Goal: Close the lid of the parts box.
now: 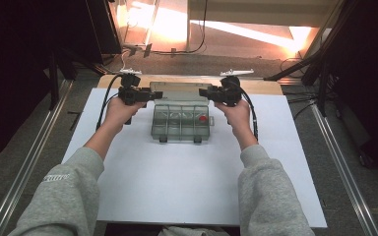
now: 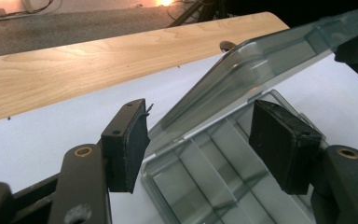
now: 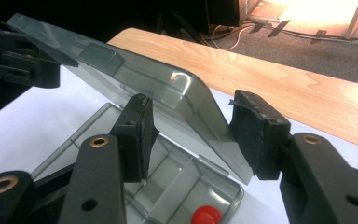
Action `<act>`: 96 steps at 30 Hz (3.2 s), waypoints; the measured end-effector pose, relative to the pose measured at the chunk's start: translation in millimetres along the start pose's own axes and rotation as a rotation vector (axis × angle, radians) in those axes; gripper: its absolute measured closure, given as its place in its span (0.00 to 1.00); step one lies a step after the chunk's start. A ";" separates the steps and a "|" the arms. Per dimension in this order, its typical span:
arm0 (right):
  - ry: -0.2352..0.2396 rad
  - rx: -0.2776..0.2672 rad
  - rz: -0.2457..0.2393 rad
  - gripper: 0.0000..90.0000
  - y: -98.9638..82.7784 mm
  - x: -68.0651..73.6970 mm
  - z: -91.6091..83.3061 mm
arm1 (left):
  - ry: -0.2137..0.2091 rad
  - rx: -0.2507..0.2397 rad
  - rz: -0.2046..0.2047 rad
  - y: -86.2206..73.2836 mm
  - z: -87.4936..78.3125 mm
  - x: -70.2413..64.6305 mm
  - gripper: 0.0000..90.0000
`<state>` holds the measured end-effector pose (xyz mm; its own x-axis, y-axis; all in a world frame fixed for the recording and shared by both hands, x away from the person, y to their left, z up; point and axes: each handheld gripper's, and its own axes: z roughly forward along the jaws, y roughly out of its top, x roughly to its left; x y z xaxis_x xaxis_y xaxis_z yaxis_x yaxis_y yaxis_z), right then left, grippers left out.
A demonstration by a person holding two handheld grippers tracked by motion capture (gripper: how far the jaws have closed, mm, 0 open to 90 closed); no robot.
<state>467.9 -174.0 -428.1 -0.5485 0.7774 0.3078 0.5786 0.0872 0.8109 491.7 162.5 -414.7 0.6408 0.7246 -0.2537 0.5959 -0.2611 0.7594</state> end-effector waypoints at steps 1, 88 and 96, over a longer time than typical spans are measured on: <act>0.000 0.001 -0.004 0.56 -0.5 0.3 -0.6 | 0.009 0.010 0.014 -1.0 -0.7 -0.9 0.41; 0.007 0.037 -0.101 0.46 -34.2 26.3 -30.2 | -0.129 0.005 0.034 4.4 -68.1 -22.9 0.94; 0.013 0.030 -0.100 0.46 -37.3 26.1 -30.8 | -0.102 0.005 0.051 15.9 -60.8 -24.2 0.94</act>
<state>413.3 -176.2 -435.1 -0.6121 0.7558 0.2327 0.5382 0.1826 0.8228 456.2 179.6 -360.0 0.7162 0.6415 -0.2748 0.5637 -0.2997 0.7697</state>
